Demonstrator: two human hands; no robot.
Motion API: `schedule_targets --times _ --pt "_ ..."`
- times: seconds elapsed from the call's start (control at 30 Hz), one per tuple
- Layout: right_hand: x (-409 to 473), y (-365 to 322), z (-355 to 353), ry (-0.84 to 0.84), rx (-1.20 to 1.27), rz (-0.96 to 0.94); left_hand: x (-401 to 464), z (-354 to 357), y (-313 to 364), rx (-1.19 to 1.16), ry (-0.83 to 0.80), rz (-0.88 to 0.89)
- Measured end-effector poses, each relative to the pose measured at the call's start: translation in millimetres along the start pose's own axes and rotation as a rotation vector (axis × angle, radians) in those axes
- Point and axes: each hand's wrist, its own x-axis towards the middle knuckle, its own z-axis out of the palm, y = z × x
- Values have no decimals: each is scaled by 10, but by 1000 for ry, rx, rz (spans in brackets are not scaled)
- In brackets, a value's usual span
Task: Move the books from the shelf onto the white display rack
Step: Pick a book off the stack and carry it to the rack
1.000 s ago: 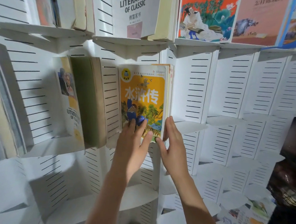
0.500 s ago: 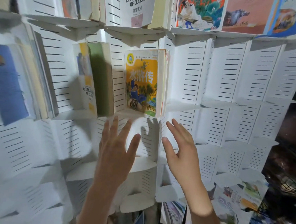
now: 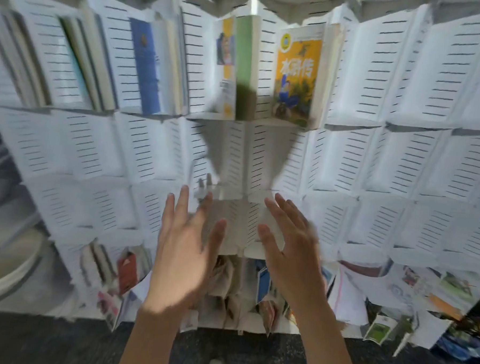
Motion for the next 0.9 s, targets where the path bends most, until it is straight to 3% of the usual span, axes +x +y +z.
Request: schedule_targets --times 0.3,0.9 --pt "-382 -950 616 -114 -36 -235 -753 -860 -737 32 119 -177" --pt "-1254 -3893 2974 -365 130 -506 -2076 -3171 -3408 239 356 -468"
